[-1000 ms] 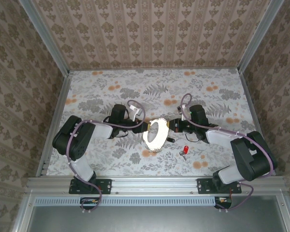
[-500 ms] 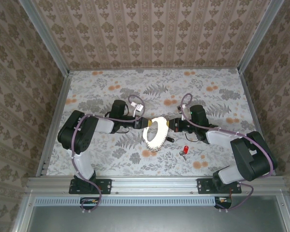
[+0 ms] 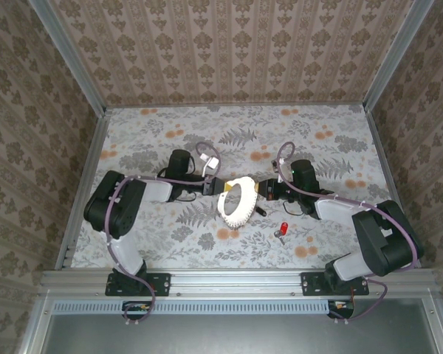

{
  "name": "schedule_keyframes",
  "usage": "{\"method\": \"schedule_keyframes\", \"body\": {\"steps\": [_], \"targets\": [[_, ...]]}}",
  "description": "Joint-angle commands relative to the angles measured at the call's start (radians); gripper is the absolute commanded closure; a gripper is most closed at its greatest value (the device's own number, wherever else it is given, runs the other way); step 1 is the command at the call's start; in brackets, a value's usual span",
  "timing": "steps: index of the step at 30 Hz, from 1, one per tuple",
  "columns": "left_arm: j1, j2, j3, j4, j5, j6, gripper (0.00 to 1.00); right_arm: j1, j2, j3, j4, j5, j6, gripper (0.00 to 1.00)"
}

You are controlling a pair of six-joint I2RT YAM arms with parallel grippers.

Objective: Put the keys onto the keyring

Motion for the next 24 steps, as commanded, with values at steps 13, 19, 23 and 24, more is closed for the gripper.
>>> {"method": "schedule_keyframes", "body": {"steps": [13, 19, 23, 24], "targets": [[0.008, -0.485, 0.316, -0.937, -0.151, 0.601, 1.0, 0.004, -0.506, 0.1, -0.383, 0.296, -0.185, 0.42], [-0.005, -0.564, 0.457, -1.229, -0.265, 0.856, 1.0, 0.003, -0.67, -0.009, -0.271, 0.199, -0.271, 0.44], [-0.021, -0.558, 0.542, -1.416, -0.373, 1.011, 1.0, 0.026, -0.677, -0.05, -0.19, 0.106, -0.368, 0.56], [-0.03, -0.547, 0.572, -1.462, -0.413, 1.04, 1.0, 0.041, -0.673, -0.05, -0.197, 0.1, -0.41, 0.58]]}}
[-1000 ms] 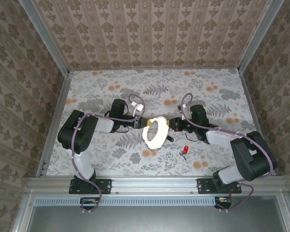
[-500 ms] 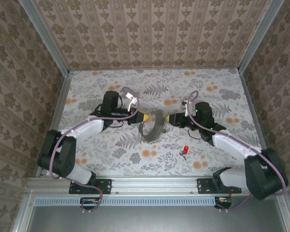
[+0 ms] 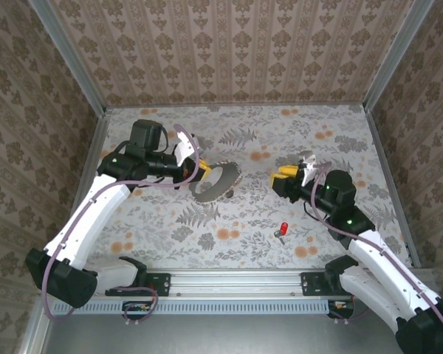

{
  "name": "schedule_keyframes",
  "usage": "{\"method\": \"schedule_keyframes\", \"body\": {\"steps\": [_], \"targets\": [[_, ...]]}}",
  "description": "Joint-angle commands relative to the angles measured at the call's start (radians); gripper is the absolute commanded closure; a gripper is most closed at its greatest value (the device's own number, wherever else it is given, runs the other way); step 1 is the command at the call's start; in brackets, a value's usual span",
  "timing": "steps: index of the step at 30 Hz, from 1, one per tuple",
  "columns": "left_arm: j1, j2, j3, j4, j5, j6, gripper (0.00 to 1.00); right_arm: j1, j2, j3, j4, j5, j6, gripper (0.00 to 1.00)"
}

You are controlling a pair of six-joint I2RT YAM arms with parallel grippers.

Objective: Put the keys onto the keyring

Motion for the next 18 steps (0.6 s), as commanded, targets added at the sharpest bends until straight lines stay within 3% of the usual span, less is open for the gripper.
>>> {"method": "schedule_keyframes", "body": {"steps": [1, 6, 10, 18], "targets": [[-0.029, 0.023, 0.092, -0.263, -0.14, 0.199, 1.0, 0.043, 0.008, -0.018, 0.042, -0.067, -0.162, 0.58], [-0.097, 0.135, 0.274, -0.485, -0.351, 0.262, 1.0, 0.234, 0.027, -0.047, 0.073, 0.043, -0.449, 0.64], [-0.156, 0.241, 0.416, -0.616, -0.506, 0.261, 1.0, 0.34, 0.099, -0.061, 0.159, 0.166, -0.514, 0.67], [-0.226, 0.353, 0.603, -0.666, -0.527, 0.212, 1.0, 0.542, 0.288, -0.107, 0.463, 0.401, -0.592, 0.7]]}}
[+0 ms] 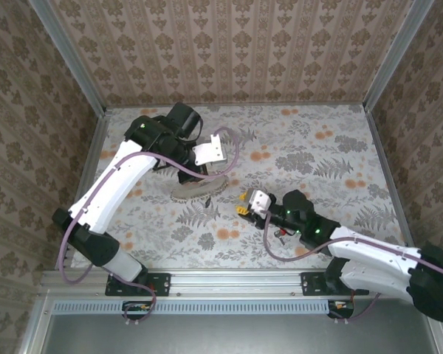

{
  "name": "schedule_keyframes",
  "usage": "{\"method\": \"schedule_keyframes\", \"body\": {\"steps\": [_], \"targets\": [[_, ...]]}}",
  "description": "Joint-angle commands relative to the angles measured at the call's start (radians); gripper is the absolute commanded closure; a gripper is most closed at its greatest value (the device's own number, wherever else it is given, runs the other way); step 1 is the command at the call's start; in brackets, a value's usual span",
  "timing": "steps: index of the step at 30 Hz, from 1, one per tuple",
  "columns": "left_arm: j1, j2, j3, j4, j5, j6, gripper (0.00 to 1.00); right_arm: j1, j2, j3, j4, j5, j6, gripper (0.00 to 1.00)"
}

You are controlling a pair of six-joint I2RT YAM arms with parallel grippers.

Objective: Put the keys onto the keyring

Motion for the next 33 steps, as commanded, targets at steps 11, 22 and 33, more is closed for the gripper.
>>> {"method": "schedule_keyframes", "body": {"steps": [11, 22, 33], "targets": [[-0.06, 0.083, 0.214, -0.08, -0.05, -0.073, 1.0, 0.12, 0.213, -0.017, 0.415, 0.245, -0.102, 0.74], [-0.063, 0.079, 0.245, -0.07, -0.033, -0.14, 1.0, 0.125, 0.255, 0.01, 0.446, 0.218, -0.078, 0.77], [-0.064, 0.07, 0.264, -0.053, -0.016, -0.201, 1.0, 0.138, 0.342, 0.053, 0.526, 0.247, -0.067, 0.81]]}}
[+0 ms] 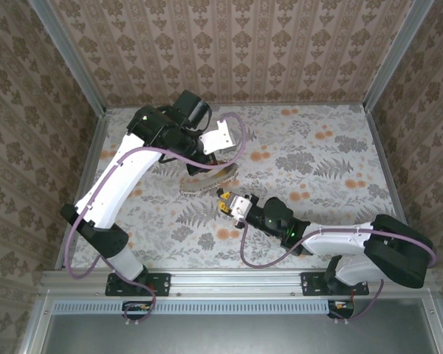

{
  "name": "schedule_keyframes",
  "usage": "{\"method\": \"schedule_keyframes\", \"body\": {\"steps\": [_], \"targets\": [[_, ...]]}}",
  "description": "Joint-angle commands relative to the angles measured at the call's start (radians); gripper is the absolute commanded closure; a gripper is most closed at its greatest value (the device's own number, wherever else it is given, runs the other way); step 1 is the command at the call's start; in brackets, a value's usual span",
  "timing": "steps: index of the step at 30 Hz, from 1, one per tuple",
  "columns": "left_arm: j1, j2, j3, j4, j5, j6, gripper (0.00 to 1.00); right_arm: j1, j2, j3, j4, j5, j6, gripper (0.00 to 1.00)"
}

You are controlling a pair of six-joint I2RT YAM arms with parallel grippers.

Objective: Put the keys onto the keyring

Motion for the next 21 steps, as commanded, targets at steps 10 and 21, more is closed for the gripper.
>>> {"method": "schedule_keyframes", "body": {"steps": [10, 21], "targets": [[-0.006, -0.021, 0.033, 0.013, 0.01, -0.06, 1.0, 0.008, 0.104, 0.047, 0.144, 0.131, 0.007, 0.81], [-0.007, -0.022, 0.031, 0.021, 0.002, -0.067, 1.0, 0.008, 0.151, 0.044, 0.206, 0.169, 0.027, 0.8]]}}
